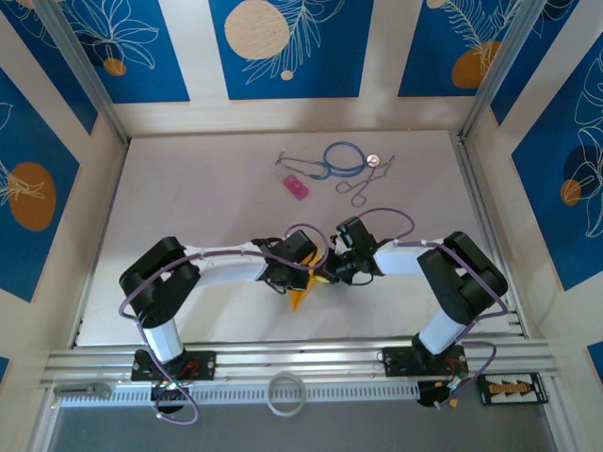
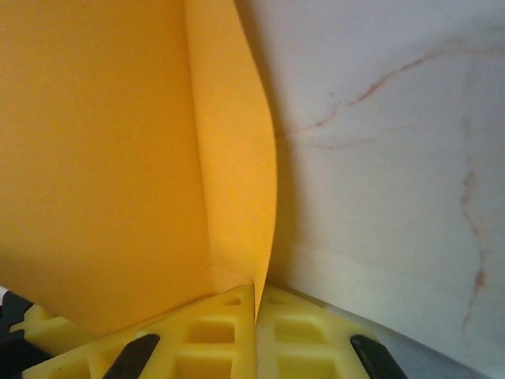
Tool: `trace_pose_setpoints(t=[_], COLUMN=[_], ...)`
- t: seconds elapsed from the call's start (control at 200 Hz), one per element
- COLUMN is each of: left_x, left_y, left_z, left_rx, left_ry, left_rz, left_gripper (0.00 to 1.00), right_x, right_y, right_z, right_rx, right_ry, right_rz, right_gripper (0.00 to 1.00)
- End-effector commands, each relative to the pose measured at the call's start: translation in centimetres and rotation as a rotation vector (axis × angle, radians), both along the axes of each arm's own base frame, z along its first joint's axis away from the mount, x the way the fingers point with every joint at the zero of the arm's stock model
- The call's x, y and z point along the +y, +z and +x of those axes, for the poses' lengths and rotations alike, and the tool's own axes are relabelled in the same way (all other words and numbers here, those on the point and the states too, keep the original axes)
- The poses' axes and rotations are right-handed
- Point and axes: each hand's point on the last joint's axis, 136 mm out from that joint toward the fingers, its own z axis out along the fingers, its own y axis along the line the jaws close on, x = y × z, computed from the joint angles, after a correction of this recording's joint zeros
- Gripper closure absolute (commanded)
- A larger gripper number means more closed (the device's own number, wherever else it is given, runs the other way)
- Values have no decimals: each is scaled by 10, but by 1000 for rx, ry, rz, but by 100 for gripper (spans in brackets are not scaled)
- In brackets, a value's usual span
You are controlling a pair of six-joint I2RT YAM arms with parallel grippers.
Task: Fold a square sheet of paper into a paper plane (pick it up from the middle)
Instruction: Move a paper plane to the center of the table.
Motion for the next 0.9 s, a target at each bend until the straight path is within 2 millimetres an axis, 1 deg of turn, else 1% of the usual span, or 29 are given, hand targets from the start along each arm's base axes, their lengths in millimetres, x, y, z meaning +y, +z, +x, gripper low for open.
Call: trace_pose_setpoints(t=[0.0, 0.125, 0.23, 0.325, 0.44, 0.585, 0.715, 0.895], left_x=[1, 5, 11, 24, 40, 51, 52, 49], left_y=[-7, -8, -4, 1, 4, 3, -1, -11], left_z=[-4, -3, 1, 9, 21, 35, 43, 43], left_rx=[7, 6, -15, -49, -70, -75, -64, -36], left_ry=[-35, -29, -8, 21, 52, 79, 100, 102], left_rz=[43, 65, 93, 159, 239, 290, 290, 289], left_gripper=[86, 91, 92, 91, 92, 91, 89, 85], right_x=[1, 1, -5, -20, -39, -54, -62, -66], right_y=[-2, 3, 12, 19, 22, 25, 25, 28], right_z=[-4, -3, 0, 3, 5, 3, 0, -3], right_rx=[33, 16, -15, -38, -56, -63, -64, -68], right_ry=[3, 8, -1, -30, -67, -110, -133, -147], right_rz=[13, 21, 9, -33, -60, -52, -48, -44], right_gripper=[100, 98, 92, 83, 77, 74, 73, 73])
